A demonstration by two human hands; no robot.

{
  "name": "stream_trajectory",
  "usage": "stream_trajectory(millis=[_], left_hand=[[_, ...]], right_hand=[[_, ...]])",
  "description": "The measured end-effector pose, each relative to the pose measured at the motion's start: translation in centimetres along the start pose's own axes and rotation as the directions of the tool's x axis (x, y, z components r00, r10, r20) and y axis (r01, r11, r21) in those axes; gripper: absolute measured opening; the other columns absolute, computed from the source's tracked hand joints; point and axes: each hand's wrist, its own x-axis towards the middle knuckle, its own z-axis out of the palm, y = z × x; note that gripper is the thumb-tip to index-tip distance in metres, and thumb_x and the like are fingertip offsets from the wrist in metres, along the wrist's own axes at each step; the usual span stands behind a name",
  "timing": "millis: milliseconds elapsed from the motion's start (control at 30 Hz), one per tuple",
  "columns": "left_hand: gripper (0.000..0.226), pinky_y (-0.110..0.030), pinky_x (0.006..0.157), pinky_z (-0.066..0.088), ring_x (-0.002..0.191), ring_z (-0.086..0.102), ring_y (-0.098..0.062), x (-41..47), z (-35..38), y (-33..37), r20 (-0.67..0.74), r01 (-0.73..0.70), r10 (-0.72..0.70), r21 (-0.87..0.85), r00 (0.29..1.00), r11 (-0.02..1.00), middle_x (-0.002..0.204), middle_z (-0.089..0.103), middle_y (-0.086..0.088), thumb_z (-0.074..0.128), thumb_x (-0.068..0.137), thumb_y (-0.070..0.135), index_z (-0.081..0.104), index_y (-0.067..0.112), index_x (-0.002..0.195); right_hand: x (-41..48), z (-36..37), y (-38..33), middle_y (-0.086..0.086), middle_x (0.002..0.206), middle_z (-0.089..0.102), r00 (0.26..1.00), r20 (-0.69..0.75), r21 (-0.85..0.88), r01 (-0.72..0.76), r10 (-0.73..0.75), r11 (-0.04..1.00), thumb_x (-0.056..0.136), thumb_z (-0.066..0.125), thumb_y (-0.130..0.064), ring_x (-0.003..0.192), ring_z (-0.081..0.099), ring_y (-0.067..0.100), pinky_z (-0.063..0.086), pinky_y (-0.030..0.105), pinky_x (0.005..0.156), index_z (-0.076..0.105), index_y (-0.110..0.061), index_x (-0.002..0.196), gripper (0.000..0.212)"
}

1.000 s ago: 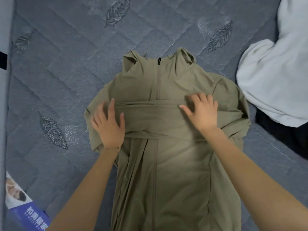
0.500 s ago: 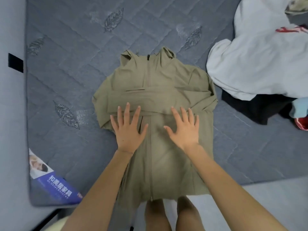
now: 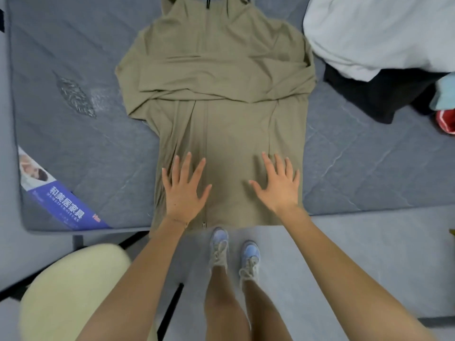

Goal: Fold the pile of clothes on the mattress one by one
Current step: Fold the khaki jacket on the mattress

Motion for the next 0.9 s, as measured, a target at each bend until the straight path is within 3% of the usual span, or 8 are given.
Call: stream_trajectory(millis=[267, 367, 433, 533, 600, 700, 800, 900], left_hand=[[0.058, -0.065, 0.112, 0.016, 0.146, 0.019, -0.030, -1.9, 5.9, -1.5, 0.257, 0.032, -0.021, -0.040, 0.966, 0.999, 0.157, 0.027, -0.007, 0.021, 0.096, 0.043, 0.029, 0.026, 0.150], [0.053, -0.060, 0.113, 0.017, 0.146, 0.018, -0.028, -2.4, 6.8, -2.1, 0.160, 0.069, -0.061, -0.040, 0.985, 0.997, 0.158, 0.023, -0.008, 0.022, 0.099, 0.034, 0.027, 0.025, 0.151], [0.051, -0.056, 0.114, 0.014, 0.147, 0.016, -0.030, -3.3, 7.2, -2.6, 0.056, 0.185, -0.181, -0.059, 0.982, 0.981, 0.159, 0.019, -0.012, 0.027, 0.101, 0.028, 0.025, 0.024, 0.152], [0.055, -0.054, 0.115, 0.011, 0.148, 0.008, -0.032, -5.2, 8.0, -3.3, 0.079, 0.506, -0.500, -0.168, 0.862, 0.846, 0.160, 0.006, -0.016, 0.037, 0.103, 0.023, 0.016, 0.026, 0.154], [0.056, -0.055, 0.115, 0.010, 0.147, 0.005, -0.034, -6.5, 8.3, -3.1, 0.146, 0.534, -0.517, -0.140, 0.844, 0.834, 0.160, 0.004, -0.019, 0.039, 0.103, 0.024, 0.015, 0.028, 0.154], [0.049, -0.055, 0.110, 0.021, 0.139, 0.024, -0.040, -6.9, 8.0, -2.5, 0.114, 0.520, -0.507, -0.213, 0.854, 0.827, 0.152, 0.025, -0.022, 0.046, 0.101, 0.020, 0.035, 0.022, 0.149], [0.047, -0.039, 0.102, 0.030, 0.124, 0.037, -0.035, -6.3, 6.6, -1.6, 0.028, 0.538, -0.583, -0.422, 0.812, 0.730, 0.136, 0.040, -0.021, 0.047, 0.101, 0.022, 0.037, 0.020, 0.147], [0.049, -0.019, 0.097, 0.023, 0.128, 0.039, -0.028, -5.9, 5.1, -1.0, 0.117, 0.606, -0.766, -0.691, 0.632, 0.394, 0.139, 0.041, -0.018, 0.037, 0.104, 0.024, 0.027, 0.007, 0.149]], right_hand=[[-0.6, 7.1, 4.5, -0.001, 0.162, -0.003, 0.992, 0.112, -0.069, -0.057, 0.064, 0.996, 0.091, 0.051, -0.052, 0.148, -0.003, 0.027, 0.006, 0.057, 0.117, 0.002, -0.034, 0.154, 0.082], [-0.9, 8.2, 5.6, 0.001, 0.162, -0.005, 0.997, 0.008, -0.029, -0.072, 0.073, 0.997, 0.089, 0.055, -0.054, 0.148, -0.004, 0.028, 0.004, 0.057, 0.117, 0.005, -0.034, 0.153, 0.084], [-1.0, 8.5, 6.5, 0.004, 0.162, -0.008, 0.989, -0.019, 0.027, -0.145, 0.145, 0.989, 0.085, 0.057, -0.060, 0.148, -0.006, 0.029, 0.003, 0.057, 0.116, 0.003, -0.034, 0.153, 0.091], [-1.3, 8.7, 6.8, 0.008, 0.161, -0.013, 0.966, 0.018, 0.129, -0.259, 0.259, 0.957, 0.080, 0.061, -0.064, 0.148, -0.006, 0.032, 0.010, 0.059, 0.114, -0.002, -0.035, 0.153, 0.101], [-1.2, 8.6, 6.3, 0.012, 0.160, -0.011, 0.960, 0.014, 0.141, -0.278, 0.279, 0.950, 0.078, 0.065, -0.061, 0.146, 0.002, 0.036, 0.020, 0.059, 0.110, 0.001, -0.035, 0.153, 0.102], [-1.5, 8.5, 5.8, 0.015, 0.158, 0.000, 0.939, -0.048, 0.311, -0.311, 0.342, 0.898, 0.074, 0.077, -0.047, 0.137, 0.019, 0.036, 0.027, 0.054, 0.107, 0.006, -0.032, 0.153, 0.108], [-2.2, 8.4, 5.7, 0.019, 0.148, 0.021, 0.904, -0.047, 0.558, -0.329, 0.425, 0.761, 0.073, 0.083, -0.026, 0.129, 0.034, 0.036, 0.031, 0.045, 0.106, 0.013, -0.015, 0.152, 0.106], [-2.5, 7.7, 5.7, 0.020, 0.130, 0.048, 0.874, 0.056, 0.500, -0.443, 0.482, 0.744, 0.078, 0.078, -0.029, 0.119, 0.049, 0.037, 0.040, 0.045, 0.098, 0.038, -0.002, 0.130, 0.071]])
